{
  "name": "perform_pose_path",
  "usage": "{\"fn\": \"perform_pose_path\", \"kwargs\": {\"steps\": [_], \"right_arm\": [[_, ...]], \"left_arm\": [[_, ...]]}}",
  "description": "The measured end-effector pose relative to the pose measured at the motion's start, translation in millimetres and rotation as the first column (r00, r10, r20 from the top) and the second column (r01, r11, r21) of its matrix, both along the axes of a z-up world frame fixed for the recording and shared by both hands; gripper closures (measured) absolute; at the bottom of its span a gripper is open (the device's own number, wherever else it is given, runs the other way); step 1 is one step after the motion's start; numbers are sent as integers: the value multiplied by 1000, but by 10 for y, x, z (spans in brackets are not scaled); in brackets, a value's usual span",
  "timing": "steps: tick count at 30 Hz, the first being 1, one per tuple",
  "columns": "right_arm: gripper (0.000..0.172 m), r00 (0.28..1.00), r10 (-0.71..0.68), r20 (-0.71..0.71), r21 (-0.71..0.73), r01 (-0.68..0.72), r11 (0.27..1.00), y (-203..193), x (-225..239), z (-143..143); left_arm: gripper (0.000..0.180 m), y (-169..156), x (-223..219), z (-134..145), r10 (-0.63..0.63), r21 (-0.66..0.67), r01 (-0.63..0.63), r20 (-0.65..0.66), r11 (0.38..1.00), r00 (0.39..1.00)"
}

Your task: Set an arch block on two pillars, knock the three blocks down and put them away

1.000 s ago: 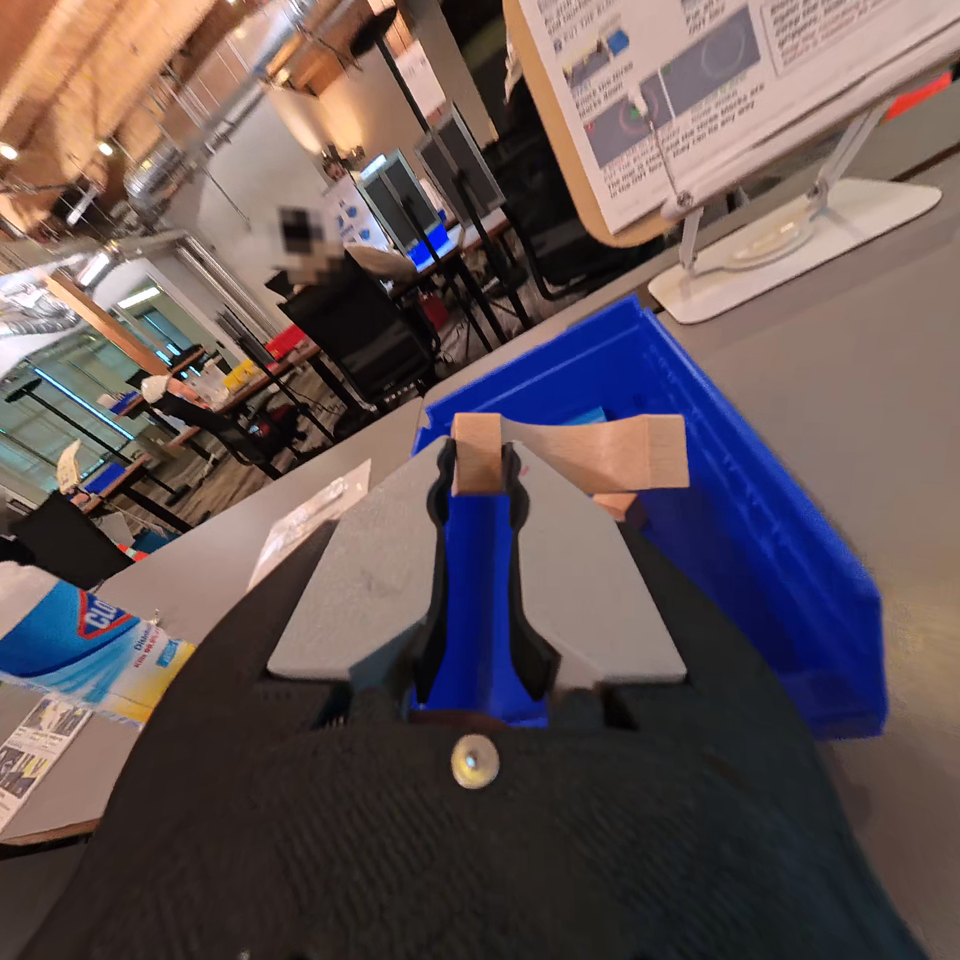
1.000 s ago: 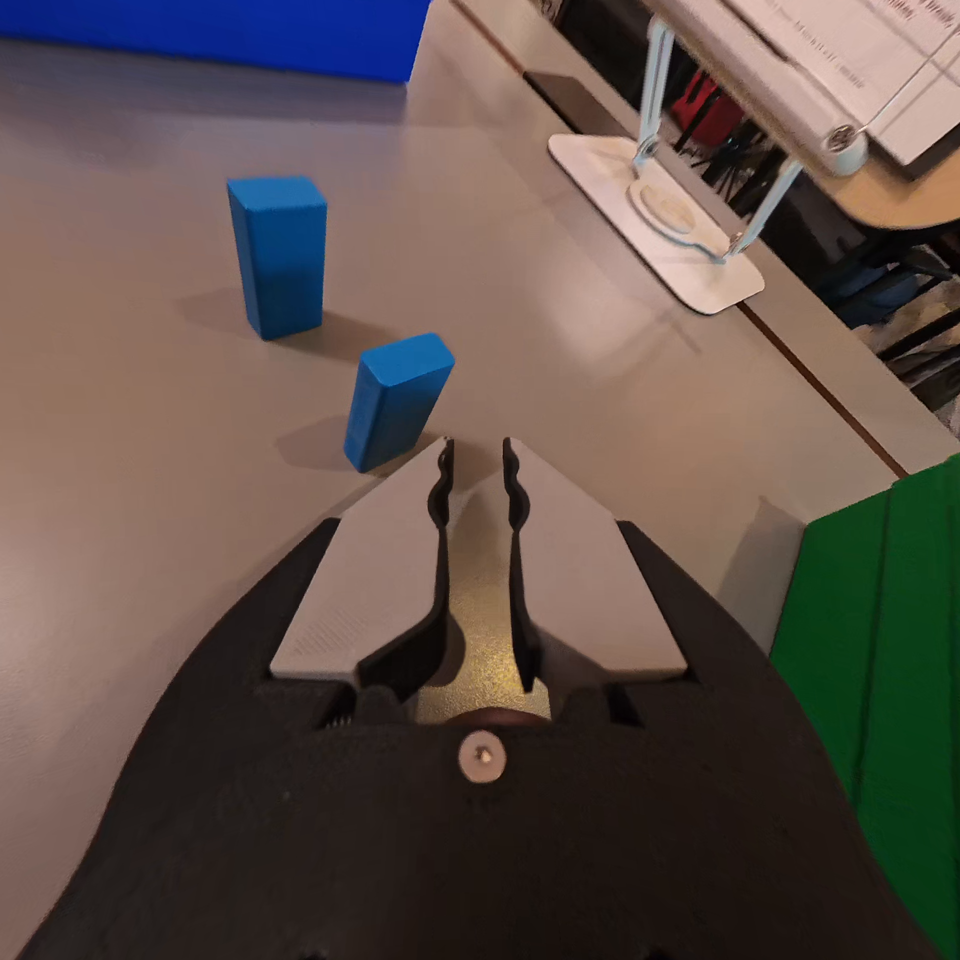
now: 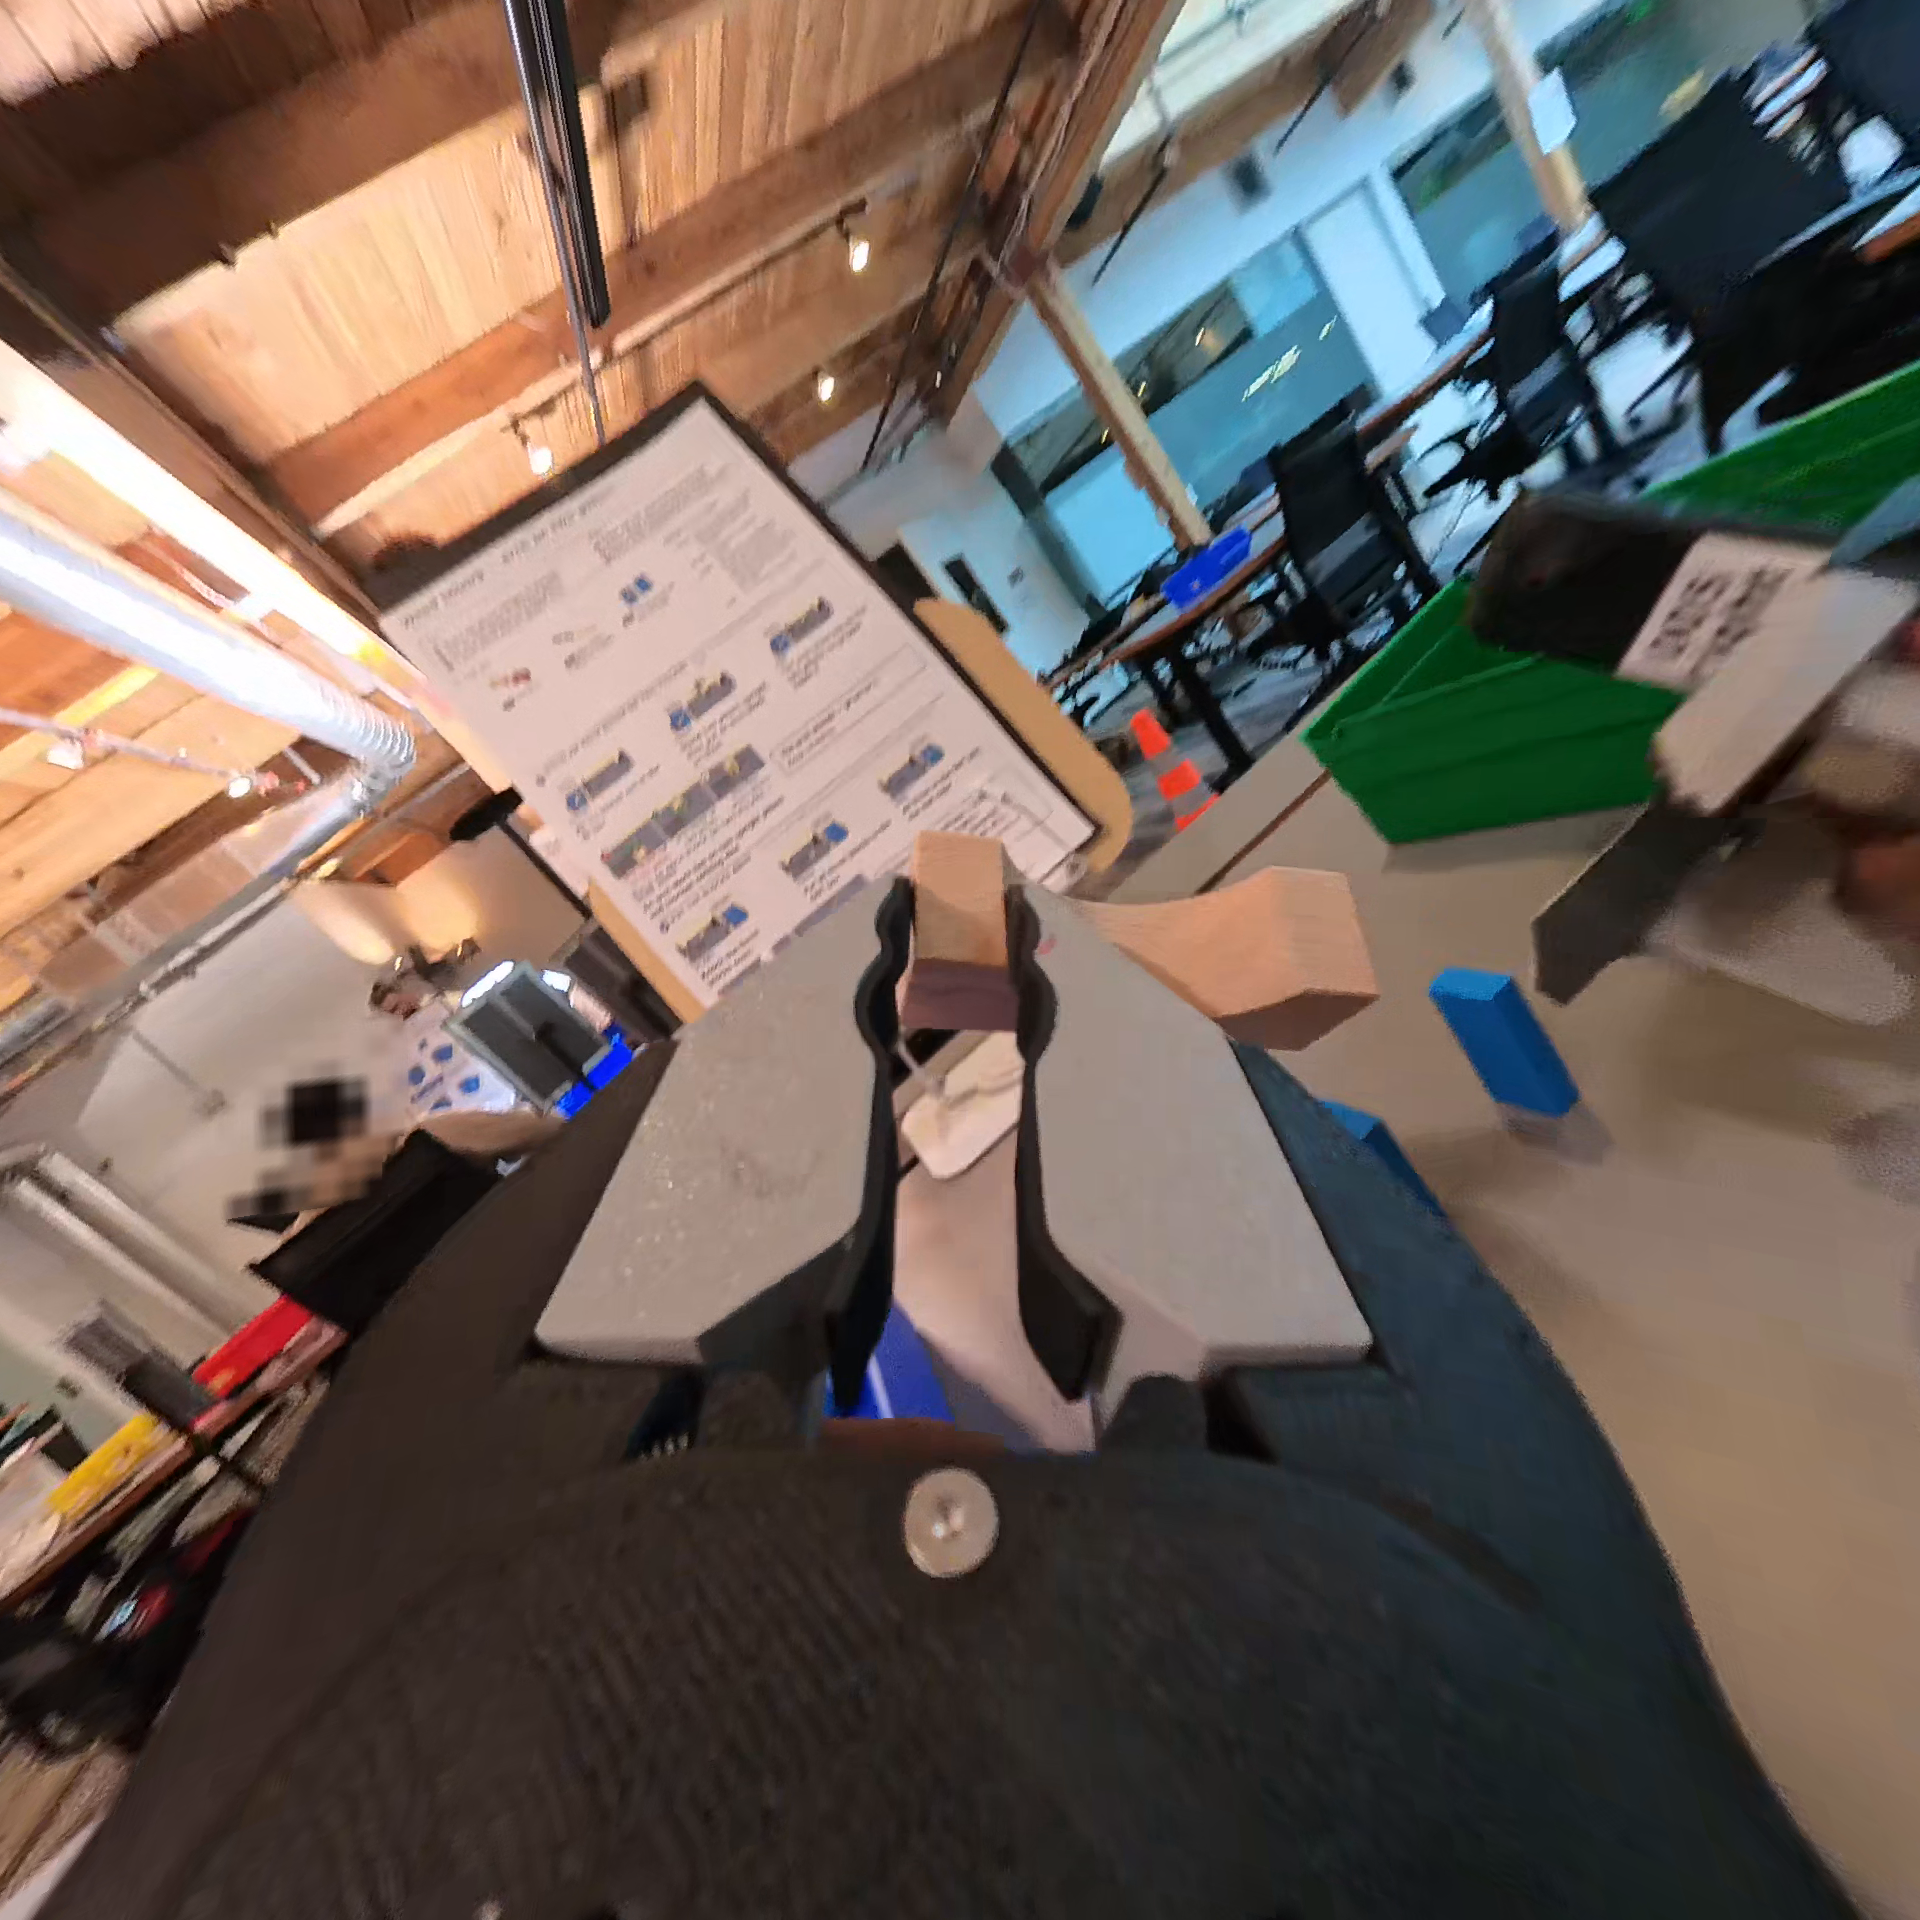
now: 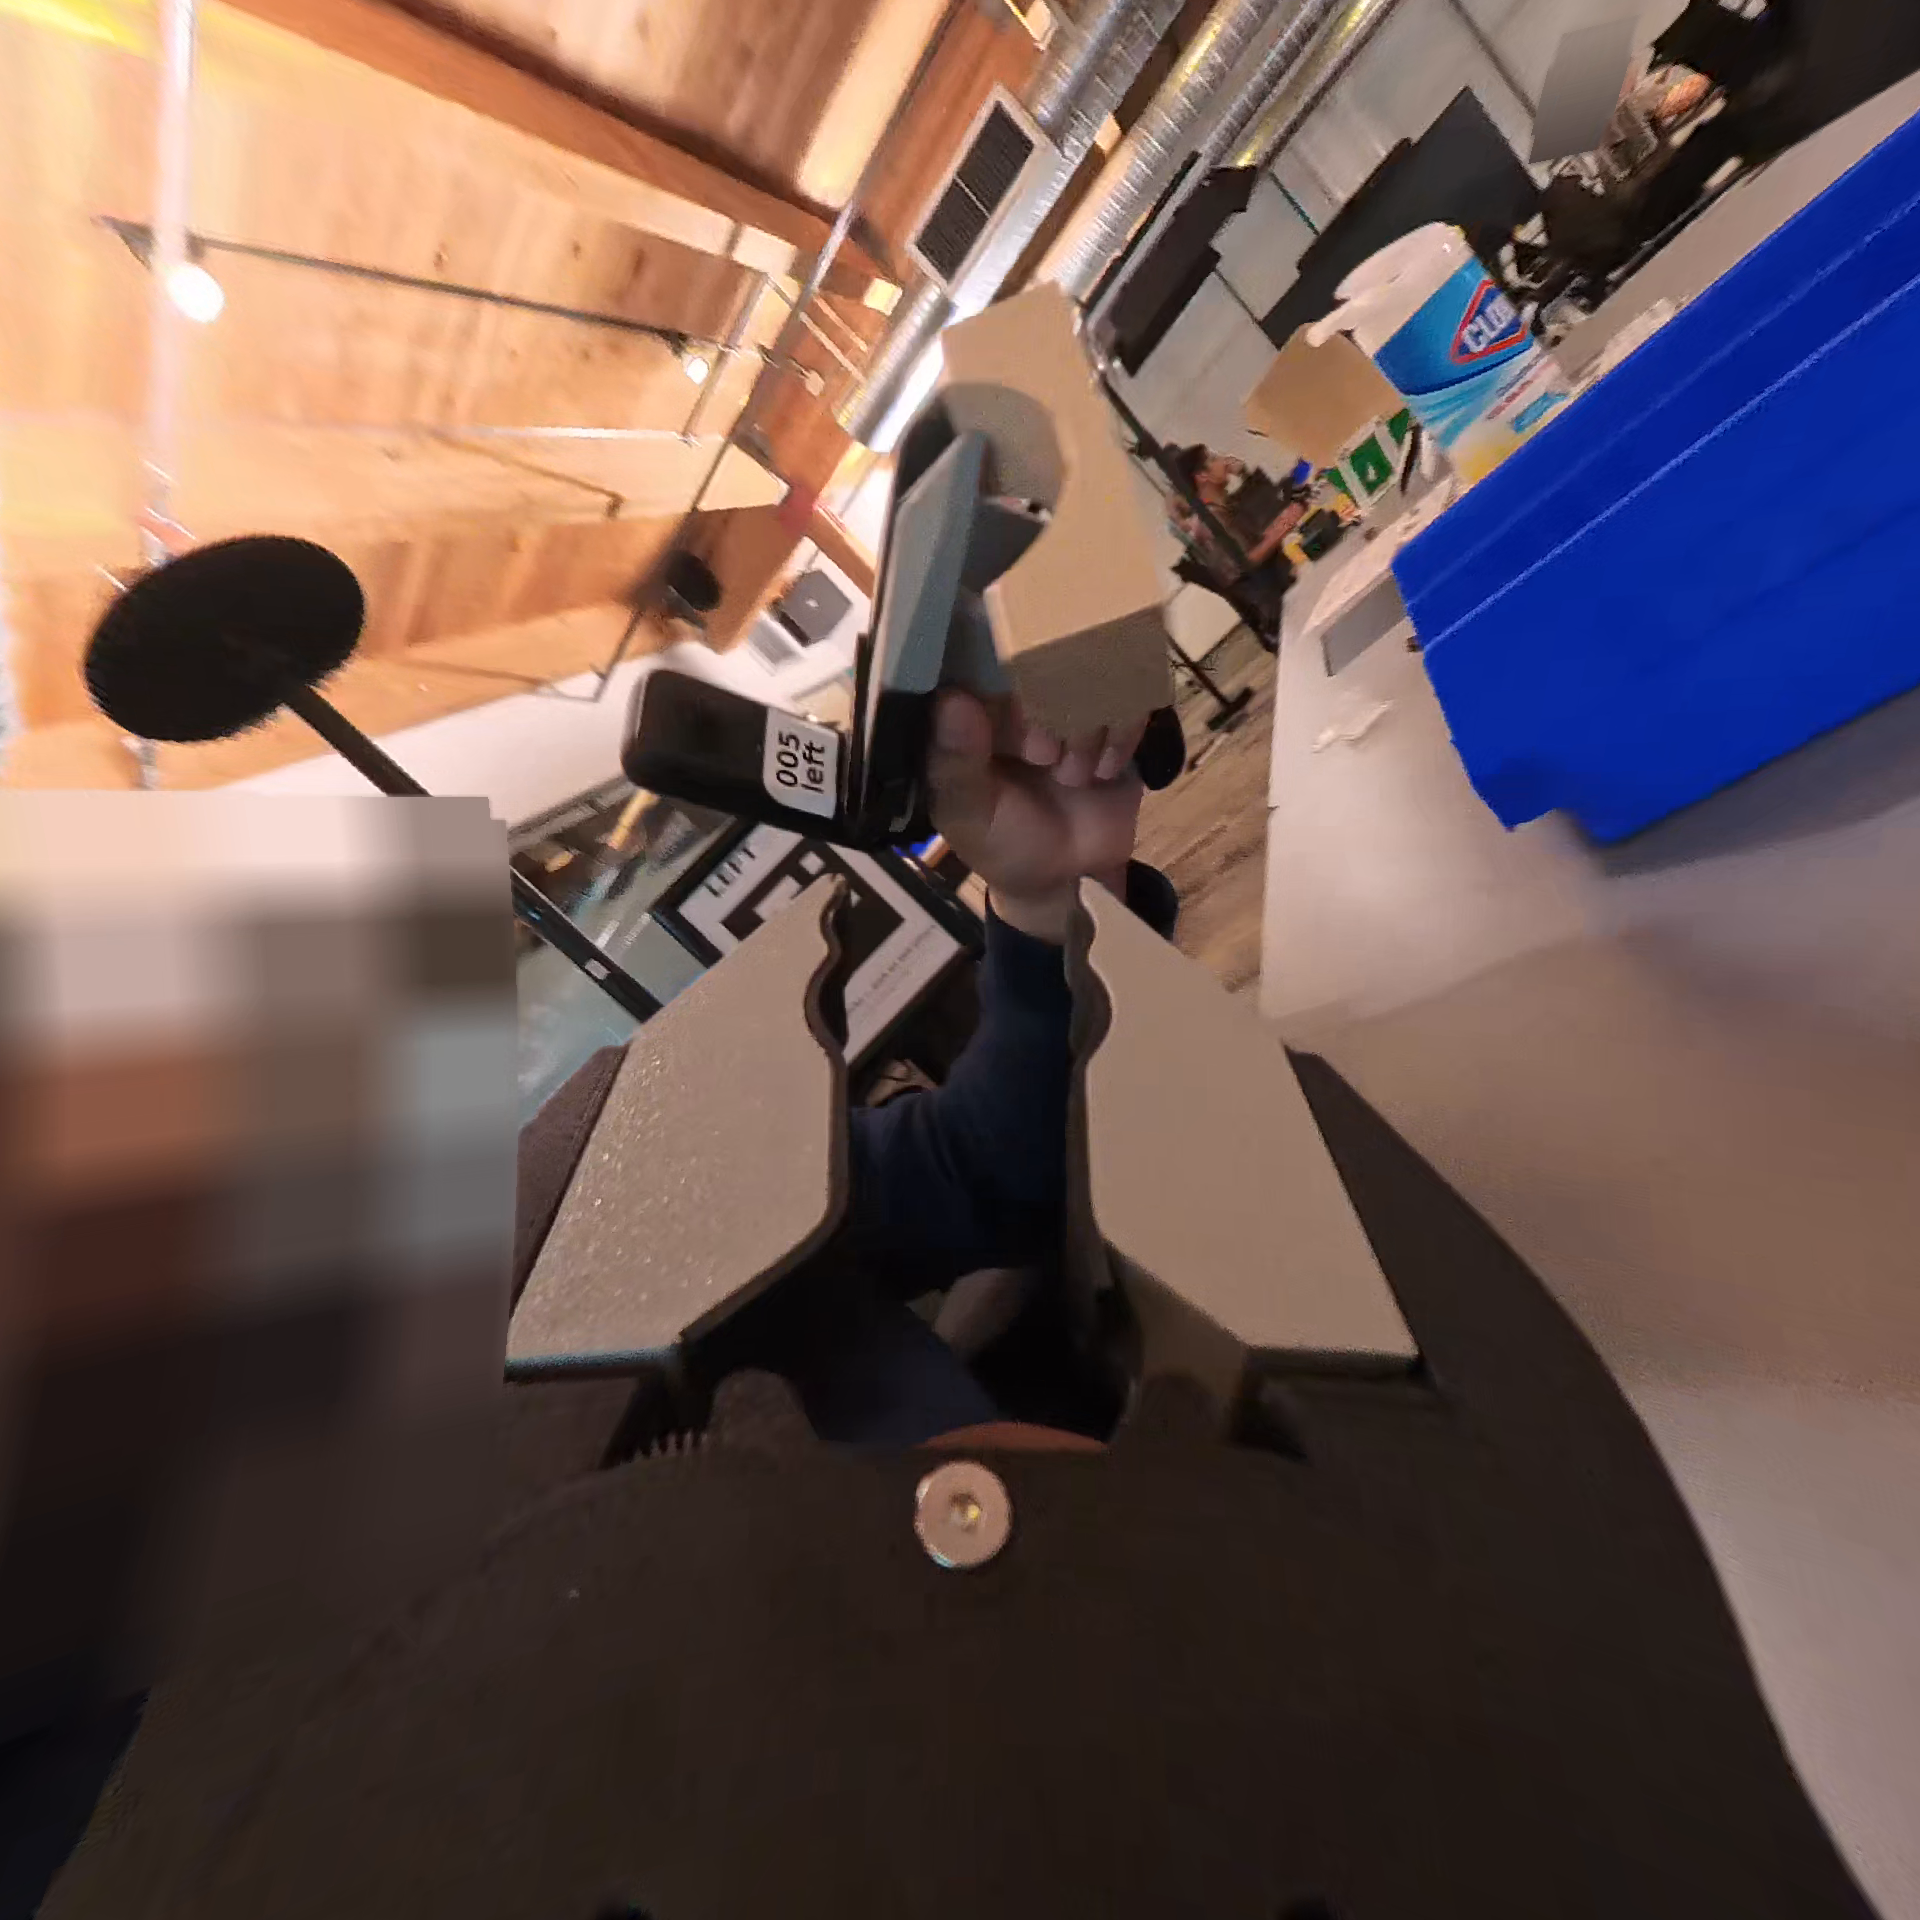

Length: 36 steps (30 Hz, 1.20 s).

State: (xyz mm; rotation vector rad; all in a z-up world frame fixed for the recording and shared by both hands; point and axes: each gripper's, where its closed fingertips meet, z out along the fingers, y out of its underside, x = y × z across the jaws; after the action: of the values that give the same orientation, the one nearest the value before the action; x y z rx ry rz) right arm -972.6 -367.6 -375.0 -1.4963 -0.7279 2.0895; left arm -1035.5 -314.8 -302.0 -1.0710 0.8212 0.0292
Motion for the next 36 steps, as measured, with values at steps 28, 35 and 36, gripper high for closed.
{"fn": "perform_pose_path", "kwargs": {"steps": [28, 35, 36], "right_arm": [[131, 929, 126, -348, -351, -254, 901, -94, 40, 319], [137, 940, 54, -336, -353, -179, 918, -13, 87, 324], [140, 940, 33, -340, -346, -158, 925, 16, 118, 338]], "left_arm": [[164, -727, 514, 79, -145, 277, 159, -71, 947, 987], [164, -716, 523, 36, -104, 309, 128, -94, 942, 990], [164, -696, 507, 15, -97, 307, 121, -92, 944, 991]]}}
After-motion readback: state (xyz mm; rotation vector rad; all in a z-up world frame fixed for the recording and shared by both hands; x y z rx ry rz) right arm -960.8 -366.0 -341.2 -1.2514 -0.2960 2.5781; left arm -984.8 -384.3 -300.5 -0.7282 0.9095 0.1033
